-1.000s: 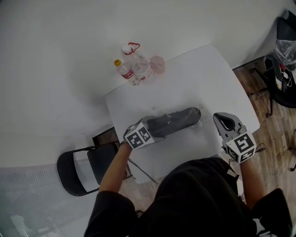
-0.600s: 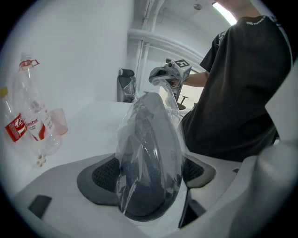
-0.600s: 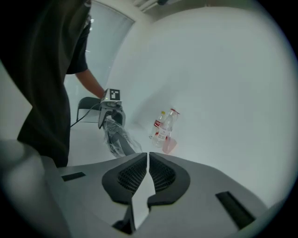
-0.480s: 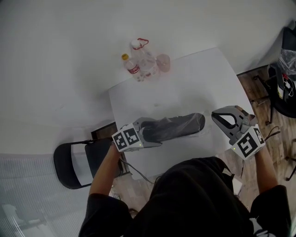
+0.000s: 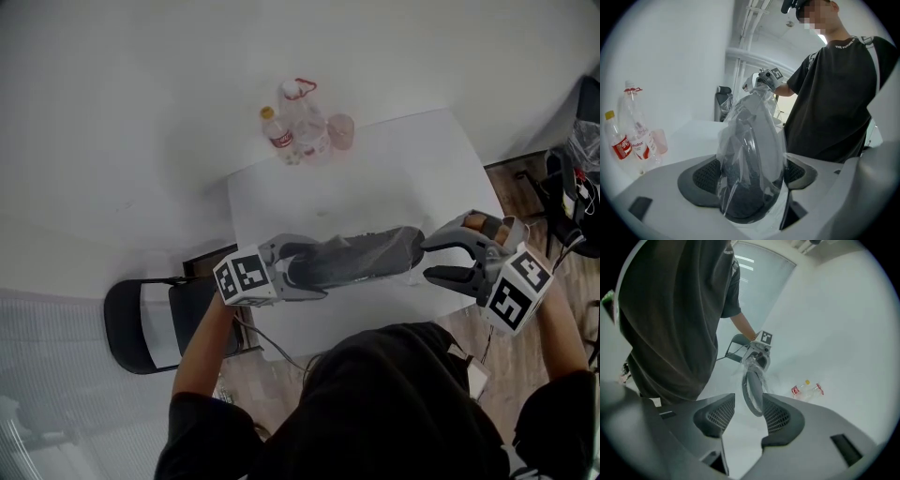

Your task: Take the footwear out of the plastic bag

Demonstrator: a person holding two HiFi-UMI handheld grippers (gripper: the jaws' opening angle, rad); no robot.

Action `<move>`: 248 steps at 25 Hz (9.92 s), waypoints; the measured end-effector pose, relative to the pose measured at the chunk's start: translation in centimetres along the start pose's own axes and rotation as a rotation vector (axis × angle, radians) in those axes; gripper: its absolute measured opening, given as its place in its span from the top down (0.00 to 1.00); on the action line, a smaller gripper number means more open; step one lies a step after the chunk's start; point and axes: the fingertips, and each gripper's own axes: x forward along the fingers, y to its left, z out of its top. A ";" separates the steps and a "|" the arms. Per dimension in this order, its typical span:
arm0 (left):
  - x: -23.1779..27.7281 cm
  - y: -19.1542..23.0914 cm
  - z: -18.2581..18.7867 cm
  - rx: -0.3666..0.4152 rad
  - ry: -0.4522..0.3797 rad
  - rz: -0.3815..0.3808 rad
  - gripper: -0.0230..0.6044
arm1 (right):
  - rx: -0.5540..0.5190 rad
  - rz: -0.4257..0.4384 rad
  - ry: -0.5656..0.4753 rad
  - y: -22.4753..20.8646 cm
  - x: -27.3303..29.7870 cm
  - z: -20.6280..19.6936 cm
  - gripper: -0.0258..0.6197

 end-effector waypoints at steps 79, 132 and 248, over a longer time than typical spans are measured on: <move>3.5 2.3 -2.7 0.332 0.292 0.303 0.73 | 0.485 -0.021 -0.031 0.3 7.8 -0.4 0.83; 2.7 2.6 -5.7 0.277 0.337 0.314 0.73 | 0.384 0.068 -0.003 0.8 6.4 -0.9 0.84; -2.3 5.9 -11.7 0.145 0.325 0.527 0.92 | 0.282 -0.022 0.004 -2.2 1.9 -0.5 0.84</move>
